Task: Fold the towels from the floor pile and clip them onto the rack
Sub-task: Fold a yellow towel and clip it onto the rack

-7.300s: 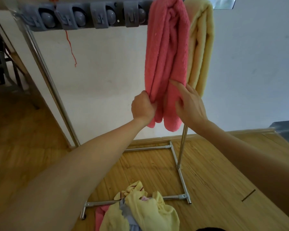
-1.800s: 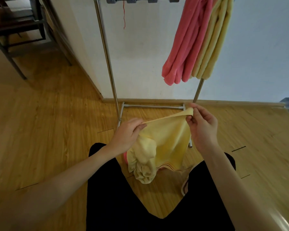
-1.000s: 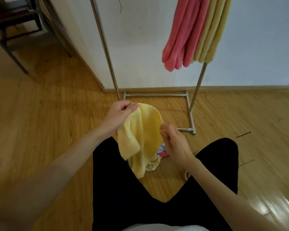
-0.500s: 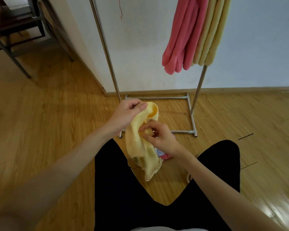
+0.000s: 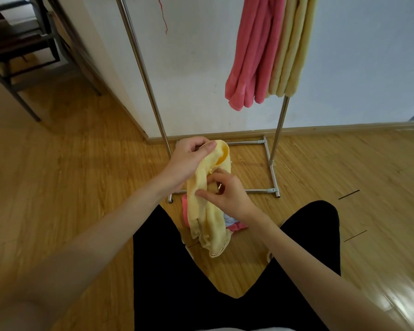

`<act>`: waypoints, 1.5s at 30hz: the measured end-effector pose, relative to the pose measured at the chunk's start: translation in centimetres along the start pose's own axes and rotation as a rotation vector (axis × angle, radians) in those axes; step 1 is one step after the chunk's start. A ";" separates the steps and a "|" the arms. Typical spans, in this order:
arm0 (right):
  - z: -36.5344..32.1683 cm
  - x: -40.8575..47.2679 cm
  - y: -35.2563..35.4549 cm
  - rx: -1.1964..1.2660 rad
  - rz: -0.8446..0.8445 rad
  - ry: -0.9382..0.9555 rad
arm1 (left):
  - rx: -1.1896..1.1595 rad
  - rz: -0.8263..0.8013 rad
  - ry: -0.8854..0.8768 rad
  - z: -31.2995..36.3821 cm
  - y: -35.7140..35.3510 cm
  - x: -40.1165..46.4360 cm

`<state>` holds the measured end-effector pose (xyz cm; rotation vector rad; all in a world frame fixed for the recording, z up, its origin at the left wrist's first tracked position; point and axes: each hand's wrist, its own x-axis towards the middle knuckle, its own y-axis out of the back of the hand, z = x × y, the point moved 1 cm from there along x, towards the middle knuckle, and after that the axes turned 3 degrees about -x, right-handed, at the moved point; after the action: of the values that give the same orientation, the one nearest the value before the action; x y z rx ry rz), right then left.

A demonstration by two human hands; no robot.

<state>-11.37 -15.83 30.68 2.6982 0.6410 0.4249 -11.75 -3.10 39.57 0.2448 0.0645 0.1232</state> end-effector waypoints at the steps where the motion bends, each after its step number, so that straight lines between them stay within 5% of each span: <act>1: 0.2 -0.1 0.1 -0.012 0.005 0.004 | -0.003 0.006 0.006 0.0 0.0 0.1; 16: 0.2 0.0 8.6 -0.371 -0.019 0.191 | 0.020 0.139 0.062 2.6 1.8 0.2; 25: -1.0 1.2 11.2 -0.315 0.063 0.181 | 0.189 0.129 0.054 3.1 4.1 0.3; 30: -2.4 2.4 12.3 -0.300 0.133 0.209 | 0.532 0.100 -0.027 3.5 5.4 0.5; 37: -6.4 5.0 14.9 -0.265 0.228 0.253 | 0.563 0.161 -0.229 8.0 6.8 1.3; 42: -9.9 6.7 16.9 -0.197 0.334 0.332 | 0.512 0.373 -0.473 11.0 6.6 1.9; 45: -10.7 6.9 17.6 -0.254 0.302 0.357 | 0.688 0.260 -0.383 10.9 6.5 2.4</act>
<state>-2.66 -24.63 48.52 2.4944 0.2397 1.0092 -9.27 0.91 51.57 0.9604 -0.3137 0.3102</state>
